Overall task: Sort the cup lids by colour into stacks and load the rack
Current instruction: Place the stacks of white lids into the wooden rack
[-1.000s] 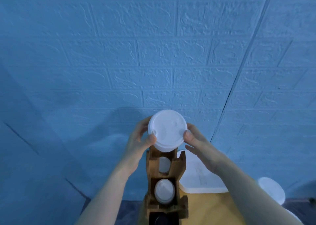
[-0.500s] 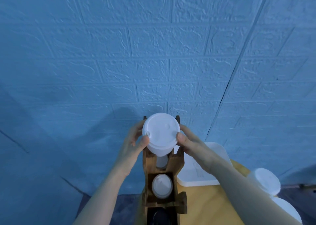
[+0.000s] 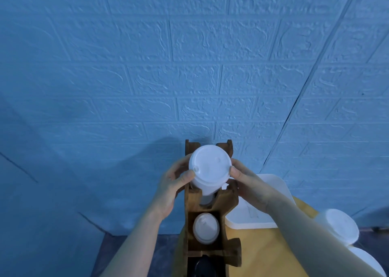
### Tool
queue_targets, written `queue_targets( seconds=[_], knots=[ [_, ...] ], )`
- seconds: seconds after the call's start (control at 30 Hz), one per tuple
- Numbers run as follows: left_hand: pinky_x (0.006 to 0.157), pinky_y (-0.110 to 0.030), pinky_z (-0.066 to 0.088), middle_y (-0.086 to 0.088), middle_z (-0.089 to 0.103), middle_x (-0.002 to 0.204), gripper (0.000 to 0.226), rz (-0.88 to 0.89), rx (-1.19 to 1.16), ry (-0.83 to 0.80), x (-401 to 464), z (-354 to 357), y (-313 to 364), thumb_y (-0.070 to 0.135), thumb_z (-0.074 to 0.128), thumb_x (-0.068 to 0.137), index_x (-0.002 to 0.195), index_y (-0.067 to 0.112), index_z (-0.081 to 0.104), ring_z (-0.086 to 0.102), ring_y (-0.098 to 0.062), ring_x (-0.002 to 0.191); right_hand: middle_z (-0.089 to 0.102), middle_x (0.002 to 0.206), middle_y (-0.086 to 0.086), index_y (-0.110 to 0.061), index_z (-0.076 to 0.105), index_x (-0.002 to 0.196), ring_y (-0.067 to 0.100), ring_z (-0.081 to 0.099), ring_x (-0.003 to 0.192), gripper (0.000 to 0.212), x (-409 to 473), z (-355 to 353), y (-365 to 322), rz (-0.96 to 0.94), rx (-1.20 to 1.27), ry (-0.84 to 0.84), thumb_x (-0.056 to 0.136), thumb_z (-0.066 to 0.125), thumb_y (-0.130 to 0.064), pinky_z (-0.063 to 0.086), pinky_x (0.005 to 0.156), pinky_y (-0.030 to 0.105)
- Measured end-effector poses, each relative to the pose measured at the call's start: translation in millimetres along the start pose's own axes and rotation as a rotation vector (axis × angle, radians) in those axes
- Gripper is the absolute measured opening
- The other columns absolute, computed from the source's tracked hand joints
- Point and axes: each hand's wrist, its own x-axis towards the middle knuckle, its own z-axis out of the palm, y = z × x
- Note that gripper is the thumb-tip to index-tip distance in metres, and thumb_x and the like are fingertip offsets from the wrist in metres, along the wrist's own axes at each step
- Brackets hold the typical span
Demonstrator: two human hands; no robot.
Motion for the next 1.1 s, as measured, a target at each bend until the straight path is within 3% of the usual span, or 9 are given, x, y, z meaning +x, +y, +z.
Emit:
queue_targets(
  seconds=[0.17, 0.3, 0.4, 0.5, 0.63, 0.87, 1.0, 1.1],
  knots=[
    [0.079, -0.024, 0.054, 0.003, 0.074, 0.111, 0.062, -0.014, -0.055, 0.044, 4, -5, -14, 0.056, 0.087, 0.056, 0.110, 0.028, 0.074, 0.067, -0.010, 0.105, 0.064, 0.128, 0.014, -0.012, 0.053, 0.133, 0.034, 0.055, 0.125, 0.104, 8, -2, 14, 0.047, 0.074, 0.017, 0.048, 0.089, -0.061, 0.037, 0.111, 0.053],
    [0.075, -0.023, 0.056, 0.003, 0.075, 0.106, 0.058, -0.049, -0.104, 0.100, 7, -5, -26, 0.043, 0.076, 0.062, 0.112, 0.015, 0.066, 0.068, -0.008, 0.100, 0.068, 0.122, 0.010, -0.008, 0.064, 0.122, 0.022, 0.063, 0.116, 0.091, 7, 3, 18, 0.057, 0.127, -0.024, 0.051, 0.087, -0.060, 0.053, 0.095, 0.031],
    [0.079, -0.029, 0.057, -0.001, 0.074, 0.106, 0.059, -0.073, -0.126, 0.103, 11, -8, -32, 0.041, 0.078, 0.061, 0.111, 0.012, 0.066, 0.068, -0.011, 0.100, 0.066, 0.126, 0.007, -0.010, 0.065, 0.124, 0.021, 0.061, 0.118, 0.092, 11, 1, 16, 0.086, 0.172, -0.021, 0.050, 0.088, -0.058, 0.049, 0.097, 0.032],
    [0.077, -0.029, 0.057, -0.003, 0.074, 0.106, 0.057, -0.087, -0.126, 0.071, 13, -11, -35, 0.040, 0.077, 0.061, 0.109, 0.011, 0.068, 0.068, -0.012, 0.100, 0.069, 0.120, 0.003, -0.018, 0.074, 0.111, 0.015, 0.066, 0.107, 0.076, 13, 0, 19, 0.120, 0.232, -0.046, 0.047, 0.090, -0.056, 0.052, 0.086, 0.029],
    [0.077, -0.026, 0.057, -0.002, 0.074, 0.104, 0.061, -0.117, -0.100, 0.045, 15, -14, -36, 0.039, 0.076, 0.058, 0.111, 0.010, 0.068, 0.069, -0.011, 0.097, 0.073, 0.103, 0.004, -0.014, 0.073, 0.109, 0.012, 0.070, 0.090, 0.076, 9, 1, 23, 0.104, 0.289, -0.082, 0.045, 0.092, -0.051, 0.055, 0.072, 0.024],
    [0.077, -0.031, 0.049, -0.002, 0.073, 0.110, 0.053, -0.260, -0.064, -0.004, 21, -21, -31, 0.042, 0.077, 0.056, 0.106, 0.023, 0.076, 0.064, -0.013, 0.093, 0.073, 0.099, -0.003, -0.019, 0.079, 0.096, 0.007, 0.070, 0.088, 0.063, 16, 0, 31, 0.143, 0.305, -0.052, 0.042, 0.091, -0.050, 0.055, 0.068, 0.023],
    [0.087, -0.035, 0.051, -0.003, 0.073, 0.116, 0.057, -0.291, -0.020, -0.032, 23, -30, -34, 0.041, 0.081, 0.056, 0.110, 0.025, 0.076, 0.067, -0.017, 0.106, 0.071, 0.109, 0.003, -0.013, 0.073, 0.111, 0.010, 0.068, 0.098, 0.073, 22, -4, 42, 0.184, 0.336, -0.005, 0.048, 0.090, -0.047, 0.055, 0.075, 0.025],
    [0.085, -0.034, 0.053, -0.005, 0.073, 0.117, 0.059, -0.285, -0.010, -0.035, 25, -34, -35, 0.040, 0.083, 0.057, 0.112, 0.021, 0.076, 0.068, -0.018, 0.104, 0.069, 0.118, 0.006, -0.010, 0.065, 0.123, 0.013, 0.067, 0.105, 0.080, 26, -9, 43, 0.200, 0.292, 0.006, 0.056, 0.087, -0.046, 0.054, 0.078, 0.025]
  ],
)
